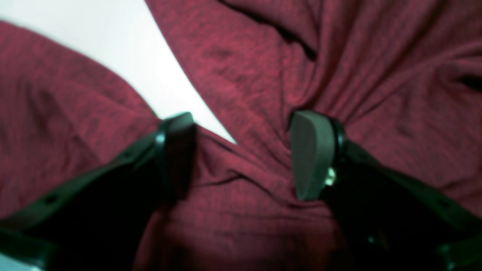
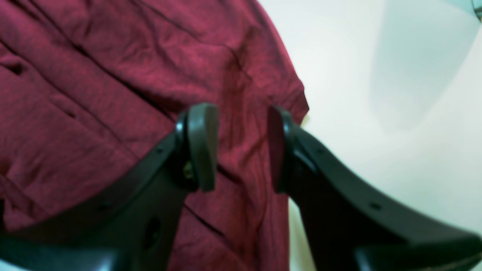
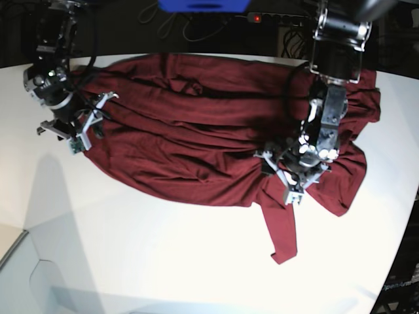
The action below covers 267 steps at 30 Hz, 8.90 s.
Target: Layout the t-shirt on the table in an organized manner, then fold the t-shirt properly
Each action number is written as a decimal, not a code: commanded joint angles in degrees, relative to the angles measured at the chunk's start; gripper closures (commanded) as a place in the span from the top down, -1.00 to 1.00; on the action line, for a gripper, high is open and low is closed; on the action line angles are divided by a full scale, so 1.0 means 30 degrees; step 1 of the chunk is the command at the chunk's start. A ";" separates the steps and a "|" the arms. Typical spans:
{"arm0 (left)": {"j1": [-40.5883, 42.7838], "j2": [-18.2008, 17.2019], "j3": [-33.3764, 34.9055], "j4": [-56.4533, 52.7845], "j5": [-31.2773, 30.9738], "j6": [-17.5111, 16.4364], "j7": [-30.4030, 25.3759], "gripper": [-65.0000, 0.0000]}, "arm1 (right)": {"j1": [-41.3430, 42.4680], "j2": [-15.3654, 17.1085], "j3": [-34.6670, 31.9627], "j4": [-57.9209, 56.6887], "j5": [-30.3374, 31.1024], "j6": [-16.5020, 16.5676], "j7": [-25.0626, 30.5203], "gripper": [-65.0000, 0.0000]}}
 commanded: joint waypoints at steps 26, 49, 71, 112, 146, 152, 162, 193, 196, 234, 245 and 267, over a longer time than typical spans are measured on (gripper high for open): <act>-0.5292 0.0079 0.0087 -0.4369 -0.0035 0.0064 -0.3750 0.21 | 0.0179 0.0163 0.0072 0.0299 0.0230 0.0056 0.0433 -0.30; 0.1946 -0.0360 -0.0968 0.2840 -0.0035 -0.0082 -0.3603 0.20 | 0.9351 0.0193 -0.5672 -0.8551 0.0200 -0.0003 0.0492 -0.16; 0.3060 -0.0272 -0.1027 0.1550 -0.0152 -0.0082 -0.3691 0.20 | 1.2692 0.0486 -0.5789 -1.7401 0.0200 -0.0032 0.4389 -0.15; 0.2679 0.0929 -0.1173 0.4363 -0.0211 0.0006 -0.3779 0.21 | 0.0501 -0.2591 0.3324 -0.0874 0.0317 0.0056 0.3891 -1.00; -0.9424 0.2541 -0.0441 -1.7028 -0.0094 0.0064 -1.3655 0.21 | 0.0501 -0.2562 0.3178 -0.0961 0.0230 0.0056 0.3832 -1.00; -0.9101 0.2570 0.0292 -1.7058 -0.0065 0.0064 -1.3625 0.05 | 0.0501 -0.2562 0.3178 -0.0961 0.0230 0.0056 0.3832 -1.00; -0.8779 0.1574 0.0087 -1.5446 -0.0211 0.0064 -1.3625 -0.97 | 0.0531 -0.2562 0.3178 -0.0961 0.0230 0.0056 0.3832 -1.00; -0.7138 -0.2793 0.0233 -0.4193 0.2192 -0.0024 -0.6036 -0.96 | 0.0765 -0.2093 0.3207 -0.2309 0.0230 0.0056 0.3949 -1.00; -0.7607 -0.1826 0.0233 -0.6332 0.4565 -0.0082 -0.6124 -0.70 | 0.0765 -0.2093 0.3266 -0.2309 0.0230 0.0056 0.3949 -1.00; -0.4120 -0.0448 -0.3957 -0.8706 0.6587 -0.0112 -0.9992 -0.05 | 0.6216 -0.0423 0.3266 -0.4185 0.0200 0.0056 0.3803 -1.00; -0.7372 -0.0478 -0.3957 -1.3952 0.6587 0.0064 -1.3332 -0.05 | 0.8531 0.0368 0.3178 -0.5211 0.0200 0.0027 0.3803 -1.00; -0.7372 -0.0741 -0.7708 -0.9321 0.6558 -0.0141 -1.1398 -0.05 | 1.3688 0.0749 0.3236 -1.0485 -0.1880 -0.0032 0.4008 -0.38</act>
